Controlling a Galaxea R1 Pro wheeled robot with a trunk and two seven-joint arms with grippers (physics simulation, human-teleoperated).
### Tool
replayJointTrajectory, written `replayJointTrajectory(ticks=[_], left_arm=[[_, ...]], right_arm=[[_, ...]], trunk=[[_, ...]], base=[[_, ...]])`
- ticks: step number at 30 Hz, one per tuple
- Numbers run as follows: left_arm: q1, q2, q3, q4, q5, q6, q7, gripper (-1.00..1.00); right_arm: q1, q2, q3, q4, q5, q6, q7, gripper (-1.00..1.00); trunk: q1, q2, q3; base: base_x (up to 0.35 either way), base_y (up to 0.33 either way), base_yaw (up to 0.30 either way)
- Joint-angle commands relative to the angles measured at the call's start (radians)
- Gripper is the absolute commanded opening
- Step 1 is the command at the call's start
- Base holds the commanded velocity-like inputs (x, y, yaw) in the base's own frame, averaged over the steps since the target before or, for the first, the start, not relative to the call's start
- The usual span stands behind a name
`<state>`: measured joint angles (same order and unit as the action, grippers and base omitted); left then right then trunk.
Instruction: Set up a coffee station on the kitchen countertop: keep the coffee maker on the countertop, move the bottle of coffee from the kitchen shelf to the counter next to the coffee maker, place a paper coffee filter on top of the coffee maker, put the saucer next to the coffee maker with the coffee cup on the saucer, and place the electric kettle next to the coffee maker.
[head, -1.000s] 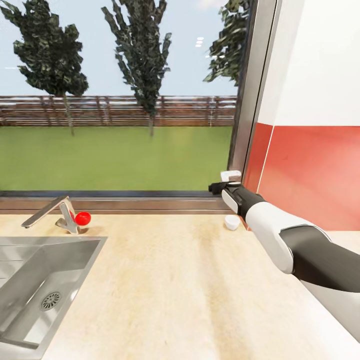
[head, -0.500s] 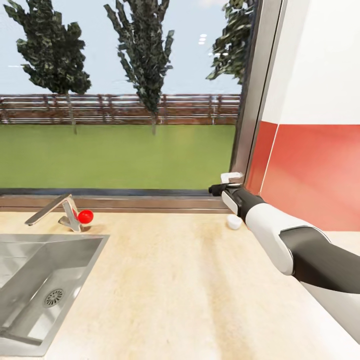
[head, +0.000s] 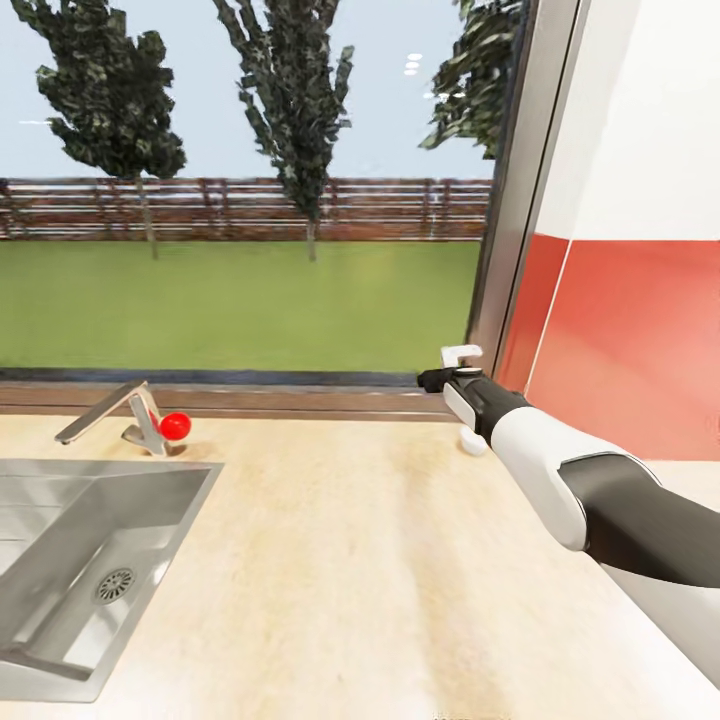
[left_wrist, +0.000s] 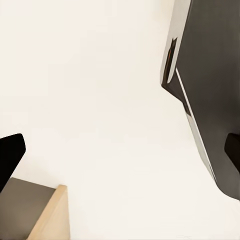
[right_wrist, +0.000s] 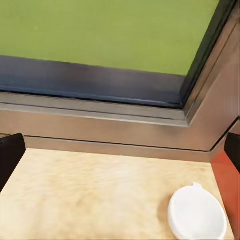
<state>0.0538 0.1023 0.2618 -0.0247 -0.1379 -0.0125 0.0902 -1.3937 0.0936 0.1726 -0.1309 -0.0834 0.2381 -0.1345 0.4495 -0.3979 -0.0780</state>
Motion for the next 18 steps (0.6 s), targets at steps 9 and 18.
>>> replayJointTrajectory(ticks=[9, 18], left_arm=[[0.000, -0.001, 0.008, -0.001, -0.011, -0.001, 0.002, 1.00], [0.001, -0.002, 0.008, 0.000, -0.011, -0.001, 0.002, 1.00]], right_arm=[[0.004, 0.000, 0.008, -0.001, -0.009, 0.006, -0.005, 1.00], [0.011, 0.001, 0.008, -0.002, -0.009, 0.006, -0.007, 1.00]], trunk=[[0.001, -0.002, -0.014], [0.001, -0.002, -0.024]], base=[[0.000, 0.000, -0.176], [0.000, 0.000, -0.219]])
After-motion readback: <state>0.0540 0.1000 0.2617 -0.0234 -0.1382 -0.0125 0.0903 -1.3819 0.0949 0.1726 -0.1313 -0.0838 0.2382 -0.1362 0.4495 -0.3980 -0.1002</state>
